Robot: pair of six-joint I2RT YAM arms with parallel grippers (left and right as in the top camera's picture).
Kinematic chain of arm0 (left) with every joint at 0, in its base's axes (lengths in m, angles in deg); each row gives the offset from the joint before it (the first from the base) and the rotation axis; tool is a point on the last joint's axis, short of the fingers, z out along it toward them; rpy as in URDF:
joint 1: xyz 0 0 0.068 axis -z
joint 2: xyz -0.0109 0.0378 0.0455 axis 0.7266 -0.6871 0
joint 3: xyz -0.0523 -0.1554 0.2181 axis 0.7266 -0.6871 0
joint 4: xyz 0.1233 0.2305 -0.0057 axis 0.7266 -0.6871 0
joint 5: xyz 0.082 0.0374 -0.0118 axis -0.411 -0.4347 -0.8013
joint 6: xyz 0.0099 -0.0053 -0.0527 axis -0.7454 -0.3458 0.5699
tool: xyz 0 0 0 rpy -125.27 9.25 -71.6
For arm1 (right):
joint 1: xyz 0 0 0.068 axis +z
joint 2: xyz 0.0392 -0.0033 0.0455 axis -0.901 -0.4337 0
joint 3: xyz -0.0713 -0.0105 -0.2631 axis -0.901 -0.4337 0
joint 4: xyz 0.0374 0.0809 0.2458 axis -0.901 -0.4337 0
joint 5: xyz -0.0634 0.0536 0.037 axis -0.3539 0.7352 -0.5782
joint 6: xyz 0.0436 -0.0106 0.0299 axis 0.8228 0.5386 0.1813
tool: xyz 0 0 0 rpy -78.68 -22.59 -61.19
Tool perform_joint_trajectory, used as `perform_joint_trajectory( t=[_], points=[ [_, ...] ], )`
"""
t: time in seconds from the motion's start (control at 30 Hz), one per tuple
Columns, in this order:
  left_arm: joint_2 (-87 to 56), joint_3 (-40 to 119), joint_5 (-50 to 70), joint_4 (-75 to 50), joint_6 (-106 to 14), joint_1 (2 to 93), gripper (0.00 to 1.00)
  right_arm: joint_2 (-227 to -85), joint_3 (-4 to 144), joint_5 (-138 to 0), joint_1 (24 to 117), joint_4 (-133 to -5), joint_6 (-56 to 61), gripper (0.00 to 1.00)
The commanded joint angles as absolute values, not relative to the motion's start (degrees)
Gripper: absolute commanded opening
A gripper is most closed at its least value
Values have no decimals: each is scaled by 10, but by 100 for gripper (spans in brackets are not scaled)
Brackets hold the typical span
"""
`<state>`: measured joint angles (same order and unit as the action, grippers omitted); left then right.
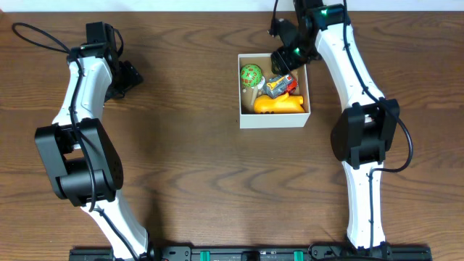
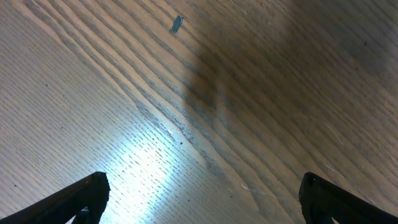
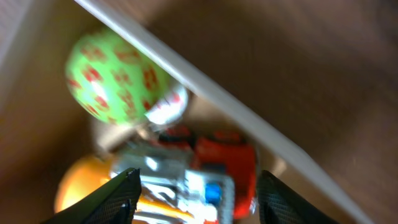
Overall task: Pack container
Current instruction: 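Open the right gripper and move it right to the white duck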
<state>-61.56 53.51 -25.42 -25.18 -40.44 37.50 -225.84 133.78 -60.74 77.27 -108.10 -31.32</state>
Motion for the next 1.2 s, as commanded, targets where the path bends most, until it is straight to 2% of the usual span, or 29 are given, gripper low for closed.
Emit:
perform_joint_trajectory(
  t=[0.0, 0.1, 0.2, 0.47, 0.77, 1.17],
  points=[
    [-616, 531, -261, -253, -403, 373, 98, -2241, 1407, -538, 775, -1073, -262, 60],
    [-616, 531, -261, -253, -403, 373, 98, -2224, 1459, -569, 774, -1085, -222, 56],
    [-616, 531, -261, -253, -403, 373, 98, -2197, 1492, -658, 769, -1122, -173, 59],
    [-616, 531, -261, -253, -403, 373, 98, -2110, 1497, -834, 709, -1337, -44, 66],
    [-616, 531, -261, -253, -403, 373, 98, -2083, 1423, -842, 652, -1334, -38, 73],
    [-616, 531, -261, -253, -403, 373, 98, -2082, 1184, -848, 610, -1334, -19, 75]
  ],
)
